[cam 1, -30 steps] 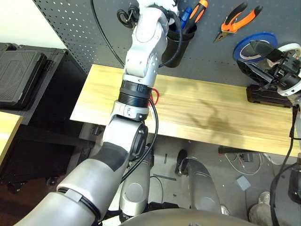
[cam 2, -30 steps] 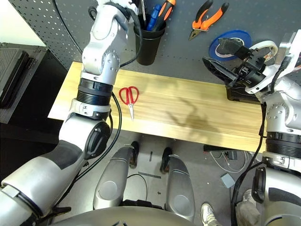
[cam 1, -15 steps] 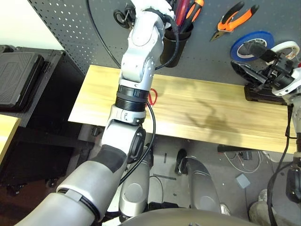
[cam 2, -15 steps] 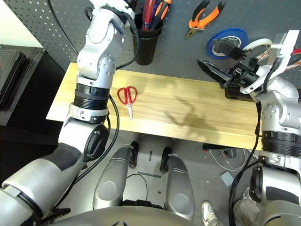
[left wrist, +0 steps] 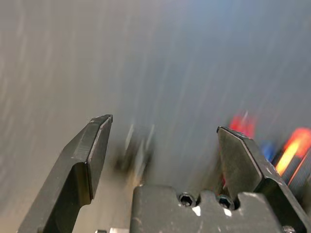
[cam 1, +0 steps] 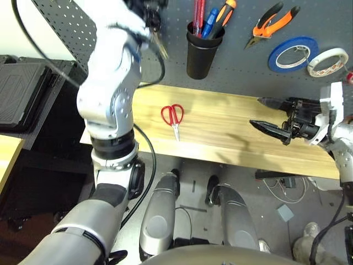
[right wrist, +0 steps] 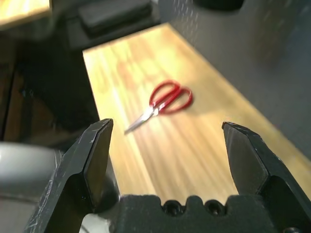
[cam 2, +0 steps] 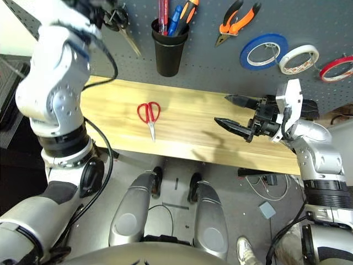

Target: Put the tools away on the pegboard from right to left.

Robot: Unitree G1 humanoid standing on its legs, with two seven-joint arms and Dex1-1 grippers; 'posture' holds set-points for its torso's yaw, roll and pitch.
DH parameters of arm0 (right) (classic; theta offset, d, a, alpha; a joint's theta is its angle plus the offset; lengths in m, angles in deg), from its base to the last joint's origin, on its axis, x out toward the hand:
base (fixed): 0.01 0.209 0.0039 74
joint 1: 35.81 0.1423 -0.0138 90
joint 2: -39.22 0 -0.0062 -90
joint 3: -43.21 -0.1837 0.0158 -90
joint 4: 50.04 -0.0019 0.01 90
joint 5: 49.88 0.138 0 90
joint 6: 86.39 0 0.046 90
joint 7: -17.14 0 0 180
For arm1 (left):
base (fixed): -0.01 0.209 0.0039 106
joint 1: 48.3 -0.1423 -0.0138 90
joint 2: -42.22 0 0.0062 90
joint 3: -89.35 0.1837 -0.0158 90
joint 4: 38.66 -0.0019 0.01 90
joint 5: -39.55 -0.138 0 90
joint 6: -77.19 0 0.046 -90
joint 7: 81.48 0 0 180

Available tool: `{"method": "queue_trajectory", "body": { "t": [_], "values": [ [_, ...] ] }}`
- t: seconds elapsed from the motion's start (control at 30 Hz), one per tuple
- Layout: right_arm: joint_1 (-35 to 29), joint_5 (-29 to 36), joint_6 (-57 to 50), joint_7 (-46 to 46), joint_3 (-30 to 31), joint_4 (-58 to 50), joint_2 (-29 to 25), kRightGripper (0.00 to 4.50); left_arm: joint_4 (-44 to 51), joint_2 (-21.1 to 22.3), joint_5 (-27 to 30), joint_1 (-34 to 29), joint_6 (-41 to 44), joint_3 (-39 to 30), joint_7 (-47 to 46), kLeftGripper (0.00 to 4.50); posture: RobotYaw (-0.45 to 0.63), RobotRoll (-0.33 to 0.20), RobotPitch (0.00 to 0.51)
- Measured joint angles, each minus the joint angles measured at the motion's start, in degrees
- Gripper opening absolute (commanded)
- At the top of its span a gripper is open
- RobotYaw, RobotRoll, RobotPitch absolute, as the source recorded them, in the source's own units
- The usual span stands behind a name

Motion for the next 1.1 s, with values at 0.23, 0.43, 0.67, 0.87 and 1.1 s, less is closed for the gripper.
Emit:
{"method": "queue_trajectory", "body": {
  "t": [0.23,0.43,0.67,0.87,1.1],
  "values": [
    [2.09,-7.29,5.27,3.11,4.17,5.97,2.42,4.5,5.15,1.32,-2.49,-16.08,3.55,4.8,0.09,4.49,0.27,0.0,0.306],
    [4.39,-14.09,7.41,7.19,8.07,10.71,3.75,4.5,1.5,0.82,-4.15,-23.21,2.22,8.07,0.9,4.49,0.27,0.0,0.314],
    [5.02,-21.1,9.84,13.96,12.03,13.6,6.96,4.5,-12.69,-0.71,-5.71,-24.43,-3.59,9.43,2.05,4.49,0.27,0.0,0.324],
    [3.96,-24.29,10.83,19.8,13.19,13.76,9.87,4.5,-26.14,-0.93,-6.72,-19.65,-10.19,8.59,3.65,4.49,0.25,0.0,0.335],
    [2.21,-26.26,10.0,25.19,13.82,11.9,13.05,4.5,-47.22,-2.46,-6.86,-11.87,-19.12,5.76,4.72,4.49,0.24,0.0,0.33]
  ]
}}
